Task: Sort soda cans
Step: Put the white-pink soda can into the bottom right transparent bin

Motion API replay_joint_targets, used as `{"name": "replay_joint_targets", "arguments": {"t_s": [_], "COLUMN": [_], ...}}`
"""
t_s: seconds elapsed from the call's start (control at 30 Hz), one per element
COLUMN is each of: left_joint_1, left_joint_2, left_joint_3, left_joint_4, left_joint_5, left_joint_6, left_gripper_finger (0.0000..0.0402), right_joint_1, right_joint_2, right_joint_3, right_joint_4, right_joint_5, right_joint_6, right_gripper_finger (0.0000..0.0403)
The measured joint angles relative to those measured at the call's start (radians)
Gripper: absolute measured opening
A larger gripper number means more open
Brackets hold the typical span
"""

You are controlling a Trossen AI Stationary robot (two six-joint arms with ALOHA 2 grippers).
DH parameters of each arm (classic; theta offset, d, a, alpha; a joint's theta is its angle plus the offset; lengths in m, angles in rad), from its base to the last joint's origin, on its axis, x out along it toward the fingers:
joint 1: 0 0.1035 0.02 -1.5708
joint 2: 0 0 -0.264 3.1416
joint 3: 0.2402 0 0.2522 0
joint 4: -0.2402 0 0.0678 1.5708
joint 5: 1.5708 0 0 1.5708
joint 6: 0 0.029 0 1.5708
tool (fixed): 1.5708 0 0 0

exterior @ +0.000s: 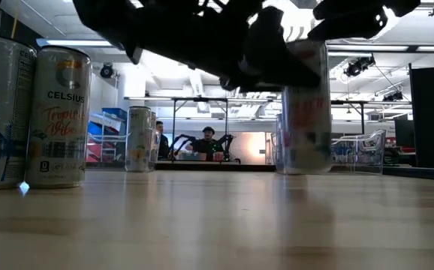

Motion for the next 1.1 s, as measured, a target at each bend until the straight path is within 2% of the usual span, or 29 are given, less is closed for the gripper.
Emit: {"name": "replay_joint_targets", "arguments": {"t_s": [0.13, 0.3, 0.5, 0.57, 0.63, 0.8, 1.1], "left_joint_1": [0.002, 0.005, 0.035, 0.047, 0.056, 0.055, 0.019], "left_joint_2": [0.008, 0.006, 0.005, 0.004, 0.004, 0.004, -0.013], "left_joint_3": [0.011, 0.011, 0.011, 0.012, 0.012, 0.012, 0.01], "left_joint_4": [-0.057, -0.066, -0.078, -0.082, -0.088, -0.081, -0.095], "left_joint_5": [0.013, 0.025, 0.138, 0.196, 0.21, 0.208, 0.125], "left_joint_6": [-0.034, -0.052, -0.119, -0.145, -0.167, -0.174, -0.098], "left_gripper_finger": [0.0251, 0.0254, 0.0285, 0.0297, 0.0304, 0.0308, 0.031], "right_joint_1": [-0.045, -0.102, -0.136, -0.149, -0.163, -0.191, -0.2], "right_joint_2": [0.0, 0.0, 0.0, 0.0, 0.0, -0.001, -0.002], "right_joint_3": [0.0, 0.0, 0.0, 0.001, 0.001, 0.002, 0.005], "right_joint_4": [-0.01, -0.025, -0.06, -0.061, -0.063, -0.067, -0.098], "right_joint_5": [-0.008, -0.103, -0.116, -0.16, -0.229, -0.271, -0.287], "right_joint_6": [-0.023, -0.043, -0.042, -0.045, -0.061, -0.065, -0.065], "right_gripper_finger": [0.0289, 0.0289, 0.0289, 0.0289, 0.0289, 0.0289, 0.0289]}}
